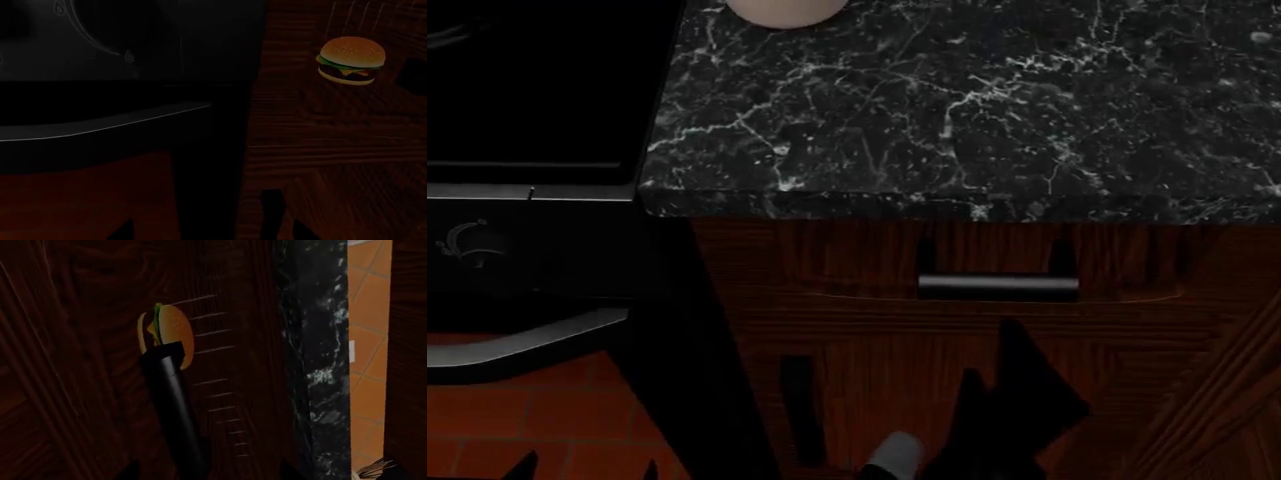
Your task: Open the right drawer.
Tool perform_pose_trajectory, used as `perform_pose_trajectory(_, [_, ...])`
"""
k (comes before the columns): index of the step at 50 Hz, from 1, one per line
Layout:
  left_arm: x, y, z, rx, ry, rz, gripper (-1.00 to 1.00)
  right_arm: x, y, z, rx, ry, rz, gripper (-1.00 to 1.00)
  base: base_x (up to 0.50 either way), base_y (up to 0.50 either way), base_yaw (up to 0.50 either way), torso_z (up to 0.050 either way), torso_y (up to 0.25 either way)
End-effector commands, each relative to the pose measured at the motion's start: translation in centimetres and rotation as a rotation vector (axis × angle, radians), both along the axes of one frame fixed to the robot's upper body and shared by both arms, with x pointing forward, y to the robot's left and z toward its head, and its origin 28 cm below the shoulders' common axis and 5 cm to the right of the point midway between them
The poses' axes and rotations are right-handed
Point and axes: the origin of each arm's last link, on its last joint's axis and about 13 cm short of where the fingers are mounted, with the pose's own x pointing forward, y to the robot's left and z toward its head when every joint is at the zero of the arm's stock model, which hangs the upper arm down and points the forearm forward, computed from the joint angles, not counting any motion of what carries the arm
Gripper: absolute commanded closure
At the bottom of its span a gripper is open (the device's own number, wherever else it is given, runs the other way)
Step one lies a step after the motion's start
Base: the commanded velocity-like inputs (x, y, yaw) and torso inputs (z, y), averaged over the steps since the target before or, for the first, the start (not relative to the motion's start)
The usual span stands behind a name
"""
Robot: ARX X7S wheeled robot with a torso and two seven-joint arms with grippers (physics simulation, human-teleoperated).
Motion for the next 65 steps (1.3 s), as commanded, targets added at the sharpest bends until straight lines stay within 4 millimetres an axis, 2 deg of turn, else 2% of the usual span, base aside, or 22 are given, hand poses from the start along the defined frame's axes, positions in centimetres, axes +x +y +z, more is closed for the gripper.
perform_pose_trajectory(1, [0.0,0.0,0.1,0.003,0.0,-0.001,-1.0,0.7,-0.3,-0.3,-0.109,-0.008,-0.023,-1.0,0.0,0.0,0.0,0.0,0.0])
perform_pose_trajectory(4, [0.0,0.0,-0.1,0.002,0.001,-0.001,-1.0,0.8,-0.2,-0.4,-0.188,-0.012,-0.022,-1.0,0.0,0.0,0.0,0.0,0.0])
perform_pose_trajectory(5, [0.0,0.0,-0.1,0.003,0.001,-0.001,-1.0,0.8,-0.2,-0.1,-0.188,-0.011,-0.023,-1.0,0.0,0.0,0.0,0.0,0.0])
perform_pose_trajectory(6, [0.0,-0.1,0.0,0.003,0.0,-0.002,-1.0,0.9,-0.2,-0.9,-0.192,-0.011,-0.021,-1.0,0.0,0.0,0.0,0.0,0.0])
perform_pose_trajectory(8, [0.0,0.0,-0.1,0.002,0.0,-0.001,-1.0,1.0,-0.2,-0.3,-0.217,-0.012,-0.027,-1.0,0.0,0.0,0.0,0.0,0.0])
perform_pose_trajectory(18, [-0.1,-0.1,0.2,0.0,0.004,-0.003,-1.0,1.9,-0.4,-1.0,-0.301,-0.006,-0.053,-1.0,0.0,0.0,0.0,0.0,0.0])
perform_pose_trajectory(41, [-0.1,-0.1,0.2,0.005,0.005,-0.001,-1.0,4.3,-0.6,-1.9,-0.293,0.007,-0.099,-1.0,0.0,0.0,0.0,0.0,0.0])
perform_pose_trajectory(65, [-0.1,-0.2,0.3,0.004,0.0,-0.005,-1.0,6.0,-0.7,-2.1,-0.293,0.014,-0.131,-1.0,0.0,0.0,0.0,0.0,0.0])
